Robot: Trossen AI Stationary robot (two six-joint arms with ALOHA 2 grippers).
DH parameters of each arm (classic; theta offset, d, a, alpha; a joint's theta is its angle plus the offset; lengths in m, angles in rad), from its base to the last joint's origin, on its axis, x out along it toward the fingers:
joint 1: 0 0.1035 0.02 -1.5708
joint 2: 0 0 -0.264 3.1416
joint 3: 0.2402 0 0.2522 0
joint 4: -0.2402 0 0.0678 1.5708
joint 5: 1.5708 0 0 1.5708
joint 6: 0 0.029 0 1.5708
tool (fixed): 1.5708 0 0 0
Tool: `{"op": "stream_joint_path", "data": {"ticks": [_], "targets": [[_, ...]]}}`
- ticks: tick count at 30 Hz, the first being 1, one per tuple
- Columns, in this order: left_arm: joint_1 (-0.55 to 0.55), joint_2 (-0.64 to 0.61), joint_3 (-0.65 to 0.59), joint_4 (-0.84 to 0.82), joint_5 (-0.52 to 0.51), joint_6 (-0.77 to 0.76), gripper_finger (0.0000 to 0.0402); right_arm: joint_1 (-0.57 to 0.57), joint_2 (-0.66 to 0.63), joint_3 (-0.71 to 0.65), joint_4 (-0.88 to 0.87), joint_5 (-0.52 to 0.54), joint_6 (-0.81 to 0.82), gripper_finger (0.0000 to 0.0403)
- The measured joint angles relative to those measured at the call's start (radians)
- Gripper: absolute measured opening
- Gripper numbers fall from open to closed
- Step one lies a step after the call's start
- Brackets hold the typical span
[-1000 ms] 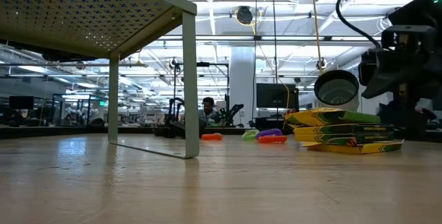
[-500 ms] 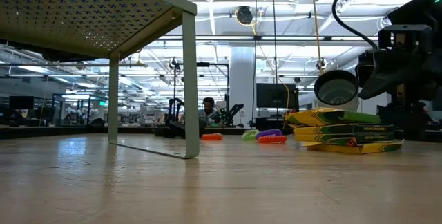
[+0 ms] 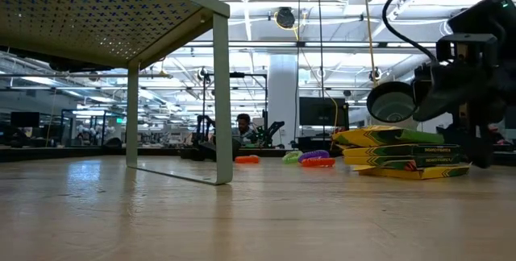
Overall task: Pick & Place Office Desk Supplies
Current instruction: Put the yellow crayon box into the bottom blue basket on the shelf
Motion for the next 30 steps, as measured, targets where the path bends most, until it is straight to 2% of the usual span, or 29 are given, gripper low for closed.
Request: {"op": "stream_joint_path", "data": {"ticks": [21, 30], "targets": [[0.000, 0.000, 0.000, 0.000, 0.000, 0.000, 0.0269, 0.000, 0.034, 0.000, 0.031, 0.000, -0.016, 0.0120], [0.000, 0.000, 0.000, 0.000, 0.000, 0.000, 0.0269, 0.000, 0.034, 0.000, 0.100, 0.000, -0.096, 0.0063]]}}
